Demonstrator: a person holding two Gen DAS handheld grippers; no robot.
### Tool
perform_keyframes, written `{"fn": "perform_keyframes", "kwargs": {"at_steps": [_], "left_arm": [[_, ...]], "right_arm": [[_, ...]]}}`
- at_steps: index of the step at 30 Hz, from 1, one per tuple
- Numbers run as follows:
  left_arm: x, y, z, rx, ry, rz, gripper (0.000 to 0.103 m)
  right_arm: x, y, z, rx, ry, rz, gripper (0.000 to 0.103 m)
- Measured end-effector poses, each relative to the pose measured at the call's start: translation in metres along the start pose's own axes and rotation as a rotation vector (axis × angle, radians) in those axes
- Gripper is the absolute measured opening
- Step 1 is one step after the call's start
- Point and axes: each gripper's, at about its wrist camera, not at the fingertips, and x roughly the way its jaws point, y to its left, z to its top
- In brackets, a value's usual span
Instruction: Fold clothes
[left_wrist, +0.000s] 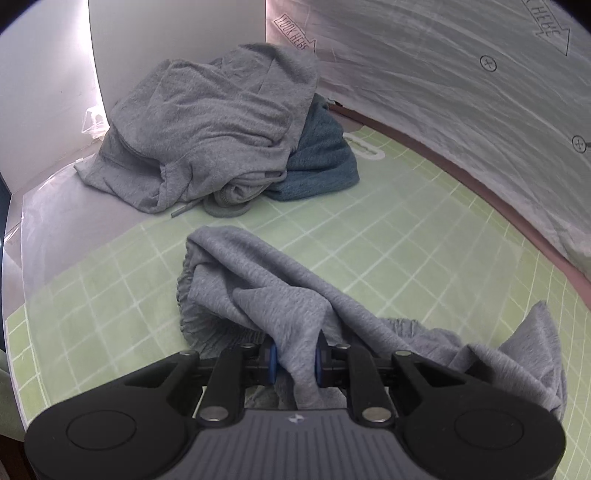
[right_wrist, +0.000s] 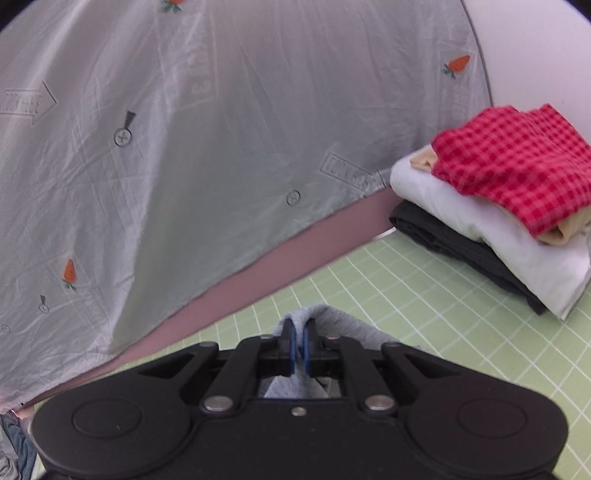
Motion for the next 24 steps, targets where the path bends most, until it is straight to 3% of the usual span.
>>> {"fn": "perform_keyframes", "kwargs": {"at_steps": [3,6,9,11,12,13,15,20,24], "left_arm": [[-0.013,0.000,0.002,-0.010,-0.044,-0.006,0.019],[-0.013,0.013,-0.013,-0.011,-0.017,0.024,0.019],[-0.002,0.031,-0.037,0.003,0.067,0.064,0.022],[-0.007,0.038,-0.046,0.021,0.065,0.057,0.026],[-0.011,0.040,-0.047,0.034,0.060,0.041,0.028],[-0.015,0.041,-0.047,0.044,0.056,0.032,0.031],[-0.022,0.041,-0.045,0.044,0.043,0.039,0.042],[-0.029,0.041,-0.042,0.018,0.045,0.025,0.047],[-0.035,0.039,-0.038,0.000,0.050,0.023,0.048]], "right_arm": [[-0.018,0.003,0.006,-0.008,-0.046,0.010,0.005],[-0.025,-0.014,-0.015,-0.037,0.009,-0.058,0.005],[-0.021,-0.032,-0.055,-0.144,0.166,-0.171,0.006],[-0.019,-0.048,-0.085,-0.148,0.293,-0.203,0.007],[-0.021,-0.054,-0.093,-0.134,0.311,-0.219,0.012],[-0.026,-0.059,-0.098,-0.114,0.313,-0.236,0.018],[-0.035,-0.064,-0.099,-0.078,0.275,-0.250,0.050],[-0.031,-0.072,-0.088,-0.005,0.230,-0.256,0.053],[-0.014,-0.078,-0.081,0.023,0.251,-0.253,0.054]]}}
